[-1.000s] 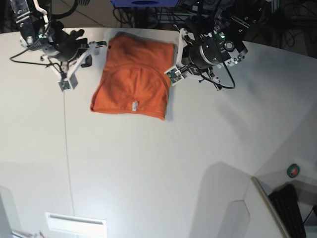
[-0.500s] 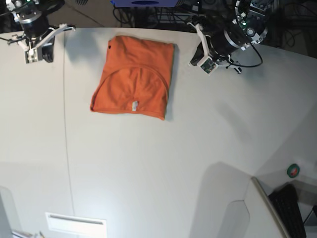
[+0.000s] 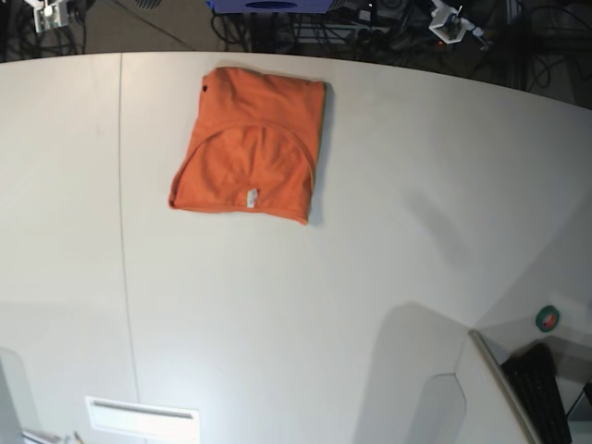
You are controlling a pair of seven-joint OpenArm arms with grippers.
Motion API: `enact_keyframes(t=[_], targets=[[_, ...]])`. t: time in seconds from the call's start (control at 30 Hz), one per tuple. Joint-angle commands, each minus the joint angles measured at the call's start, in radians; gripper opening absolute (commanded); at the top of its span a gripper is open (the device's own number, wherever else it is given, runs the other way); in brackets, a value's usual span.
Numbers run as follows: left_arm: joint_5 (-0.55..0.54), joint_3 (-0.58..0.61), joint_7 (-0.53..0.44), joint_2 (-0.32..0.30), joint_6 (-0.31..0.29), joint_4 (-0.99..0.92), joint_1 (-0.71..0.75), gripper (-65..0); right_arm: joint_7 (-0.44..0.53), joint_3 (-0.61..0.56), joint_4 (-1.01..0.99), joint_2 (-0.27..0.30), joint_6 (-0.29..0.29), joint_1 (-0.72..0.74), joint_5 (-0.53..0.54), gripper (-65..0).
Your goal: Layout the t-shirt on the table in an organized manner, then fold the t-shirt properly
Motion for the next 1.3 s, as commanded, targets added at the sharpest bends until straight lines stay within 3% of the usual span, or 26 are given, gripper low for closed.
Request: enact_keyframes(t=[0.0,0.2,0.43,0.57,0.7,0.83,0.97,1.03,1.17,1.27], targets=[[-0.007,-0.011,-0.054,-0.005,-0.006,-0.03,0.026,-65.0,0.018,-0.025,-0.002,-0.001,0.011,-0.033,-0.005,-65.0],[-0.005,-0.003,-0.175,-0.002,-0.006,-0.294,0.063,-65.0,-0.083,-0.245,-0.229,0.001,0.011,0.001,-0.005,-65.0],[-0.005,-0.001,-0.185,0.096,-0.006,-0.728,-0.115,-65.0,-0.082,-0.535,-0.672,-0.007,0.011,0.329,0.001,-65.0],[-0.002,0.023,-0.286,0.135,-0.006,-1.087,-0.282,-65.0,-0.079,-0.651,-0.945,-0.083,0.011,0.498,0.001,-65.0],[0.047,0.175,-0.366,0.161,-0.006,-1.428,-0.436,-65.0,-0.017,-0.693,-1.203,-0.165,0.011,0.613,0.0,-65.0],[0.08,0.295,-0.332,0.182,-0.006,-1.451,-0.485,-65.0,0.124,-0.699,-1.489,-0.248,0.009,0.739,0.0,-65.0],[0.03,0.295,-0.149,0.202,-0.006,-1.354,-0.486,-65.0,0.26,-0.702,-1.613,-0.289,0.009,0.779,0.0,-65.0],[-0.015,0.282,-0.094,0.207,-0.004,-1.339,-0.491,-65.0,0.266,-0.702,-1.613,-0.292,0.009,0.774,0.0,-65.0],[-0.13,0.264,-0.105,0.207,0.048,-1.337,-0.493,-65.0,0.268,-0.702,-1.608,-0.292,0.009,0.742,0.0,-65.0],[-0.15,0.29,-0.132,0.215,0.097,-1.342,-0.482,-65.0,0.268,-0.697,-1.601,-0.292,0.009,0.728,0.0,-65.0]])
